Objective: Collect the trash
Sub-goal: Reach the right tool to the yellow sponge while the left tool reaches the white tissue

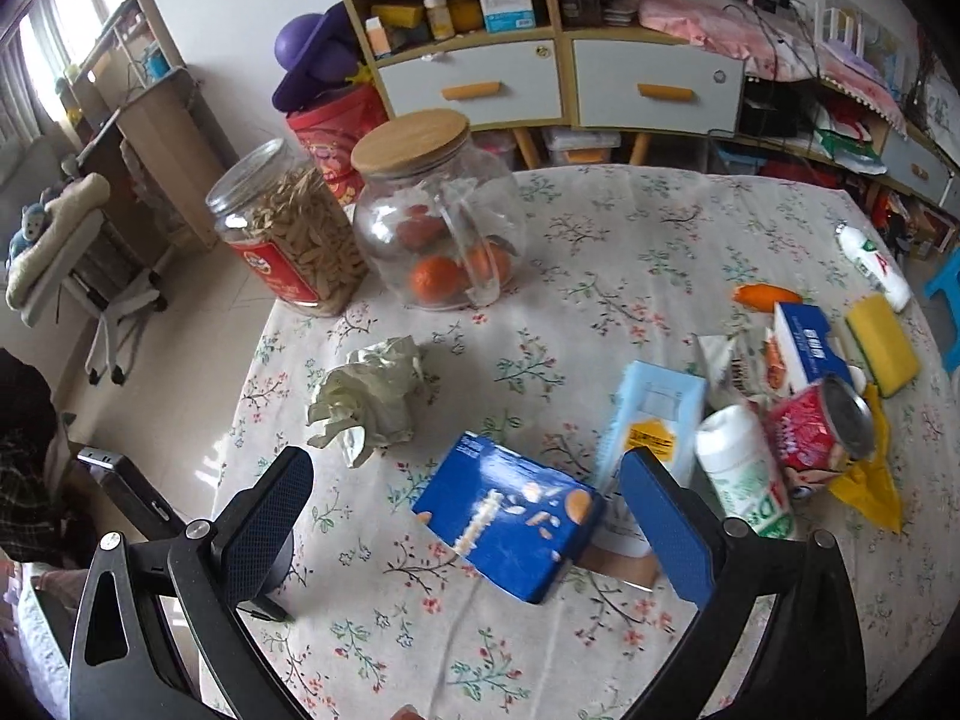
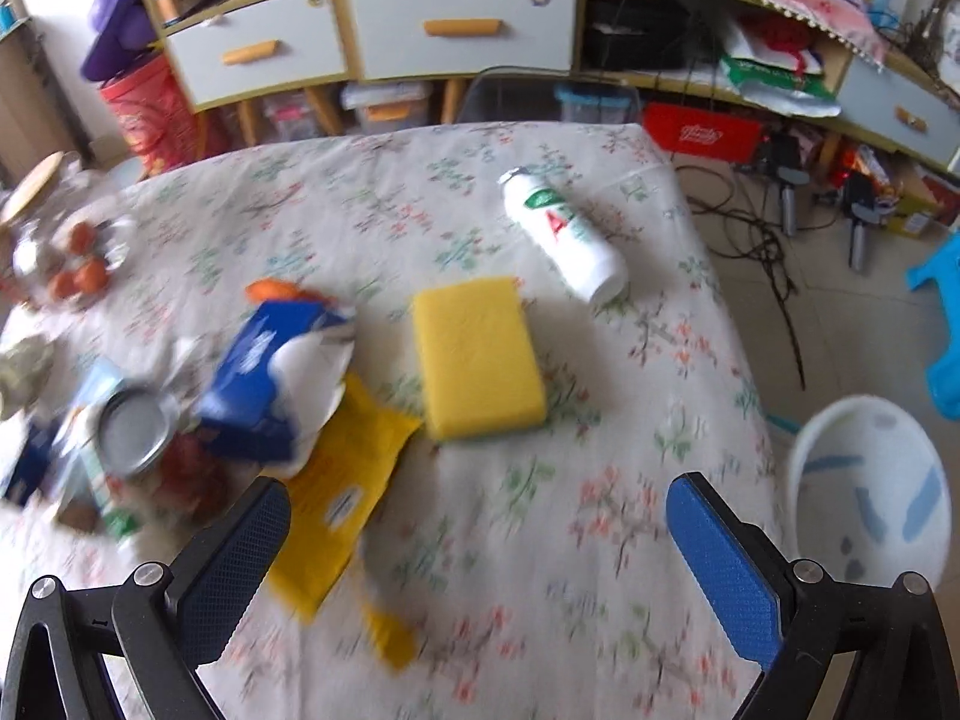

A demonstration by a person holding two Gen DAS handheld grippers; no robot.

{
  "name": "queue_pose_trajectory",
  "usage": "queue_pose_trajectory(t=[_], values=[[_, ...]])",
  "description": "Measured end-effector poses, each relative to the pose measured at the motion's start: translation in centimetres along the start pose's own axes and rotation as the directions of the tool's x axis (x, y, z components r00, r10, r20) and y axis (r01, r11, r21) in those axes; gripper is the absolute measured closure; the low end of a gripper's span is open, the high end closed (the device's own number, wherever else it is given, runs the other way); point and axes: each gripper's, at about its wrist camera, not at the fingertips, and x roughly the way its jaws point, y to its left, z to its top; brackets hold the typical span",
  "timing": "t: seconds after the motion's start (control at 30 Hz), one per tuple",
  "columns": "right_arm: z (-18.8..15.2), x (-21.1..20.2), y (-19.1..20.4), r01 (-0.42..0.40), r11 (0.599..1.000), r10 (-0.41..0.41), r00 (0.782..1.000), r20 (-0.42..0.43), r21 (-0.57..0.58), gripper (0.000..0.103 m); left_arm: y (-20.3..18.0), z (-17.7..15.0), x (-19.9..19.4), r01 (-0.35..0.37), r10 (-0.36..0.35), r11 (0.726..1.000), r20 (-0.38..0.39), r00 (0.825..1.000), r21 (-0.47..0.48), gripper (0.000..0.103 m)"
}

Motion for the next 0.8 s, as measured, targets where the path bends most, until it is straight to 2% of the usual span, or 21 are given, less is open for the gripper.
queue_pose_trajectory(t=[0.2,0.33,0.47,0.6,0.67,0.8], values=[[1.5,4.2,-1.4,-0.025,0.999,0.029,0.996,-0.082,0.045,0.0,4.1,2.0,5.1,0.044,-0.058,0.989,-0.096,0.994,-0.142,0.0],[2.5,6.7,-2.4,-0.059,0.992,0.074,0.989,-0.125,0.114,0.0,6.4,2.3,8.0,0.103,-0.15,0.957,-0.156,0.976,-0.272,0.001],[2.9,8.4,-2.7,-0.088,0.982,0.114,0.981,-0.154,0.169,0.0,7.8,2.1,10.0,0.142,-0.212,0.92,-0.157,0.965,-0.366,0.004],[3.1,9.5,-2.3,-0.102,0.975,0.138,0.974,-0.18,0.197,0.0,9.5,1.6,11.7,0.209,-0.3,0.851,-0.119,0.947,-0.481,0.016],[3.1,9.9,-1.8,-0.116,0.973,0.153,0.971,-0.183,0.2,0.001,10.0,1.2,12.3,0.222,-0.317,0.825,-0.101,0.943,-0.519,0.021],[3.0,10.8,-1.3,-0.116,0.974,0.154,0.969,-0.194,0.195,0.006,10.5,0.9,12.0,0.222,-0.306,0.823,-0.079,0.949,-0.523,0.037]])
